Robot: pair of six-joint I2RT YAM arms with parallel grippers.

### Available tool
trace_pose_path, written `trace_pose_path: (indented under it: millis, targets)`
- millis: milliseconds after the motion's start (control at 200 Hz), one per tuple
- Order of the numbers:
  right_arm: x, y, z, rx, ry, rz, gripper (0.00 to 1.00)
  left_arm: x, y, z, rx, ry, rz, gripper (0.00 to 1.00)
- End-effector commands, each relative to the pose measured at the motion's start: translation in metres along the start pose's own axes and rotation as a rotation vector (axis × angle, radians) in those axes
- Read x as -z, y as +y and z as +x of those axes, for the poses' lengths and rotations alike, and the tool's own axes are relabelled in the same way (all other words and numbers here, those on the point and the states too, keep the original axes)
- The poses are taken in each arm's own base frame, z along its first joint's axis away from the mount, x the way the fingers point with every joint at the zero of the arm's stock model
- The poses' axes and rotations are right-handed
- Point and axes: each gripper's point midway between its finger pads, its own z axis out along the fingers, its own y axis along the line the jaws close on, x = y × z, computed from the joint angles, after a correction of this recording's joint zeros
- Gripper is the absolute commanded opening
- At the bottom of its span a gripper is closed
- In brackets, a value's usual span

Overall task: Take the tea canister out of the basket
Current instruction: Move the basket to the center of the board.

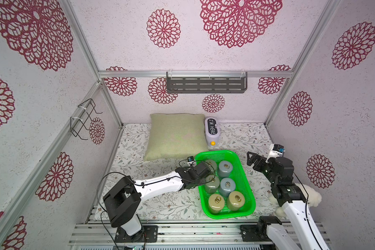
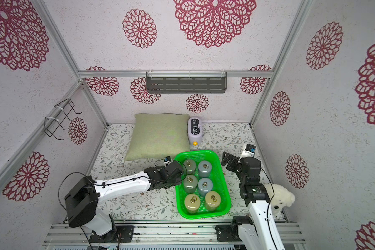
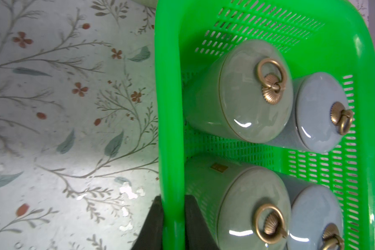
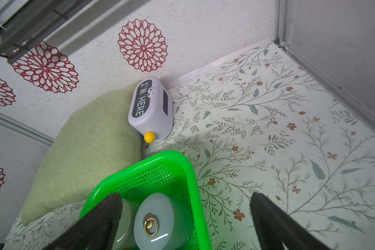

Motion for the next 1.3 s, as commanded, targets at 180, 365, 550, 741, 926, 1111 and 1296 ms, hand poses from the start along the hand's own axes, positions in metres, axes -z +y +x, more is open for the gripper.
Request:
trace_pose_path:
  millis: [180,365,550,741,926,1111,1296]
  targets:
    - [-0.004,0.014,-0.001,0.028,-0.013,-0.057,0.99,0.025,0.084,-0.032,-0.007,-0.071,-0.166,0.08]
    - [-0.009,0.019,0.008,0.033,0.007,-0.067,0.99,0.03,0.109,-0.042,-0.014,-0.054,-0.188,0.08]
    - [-0.013,0.025,0.014,0.038,0.013,-0.08,0.99,0.041,0.133,-0.055,-0.03,-0.047,-0.22,0.08]
    - [-0.02,0.03,0.024,0.05,0.037,-0.084,0.99,0.044,0.151,-0.067,-0.023,-0.051,-0.226,0.1]
    - [-0.027,0.038,0.038,0.054,0.061,-0.11,0.99,0.03,0.153,-0.078,-0.022,-0.046,-0.215,0.09]
    - [-0.033,0.051,0.056,0.083,0.108,-0.135,0.99,0.012,0.146,-0.091,-0.037,-0.039,-0.217,0.08]
    - [-0.032,0.067,0.067,0.109,0.134,-0.173,0.99,0.006,0.141,-0.096,-0.014,-0.032,-0.196,0.11]
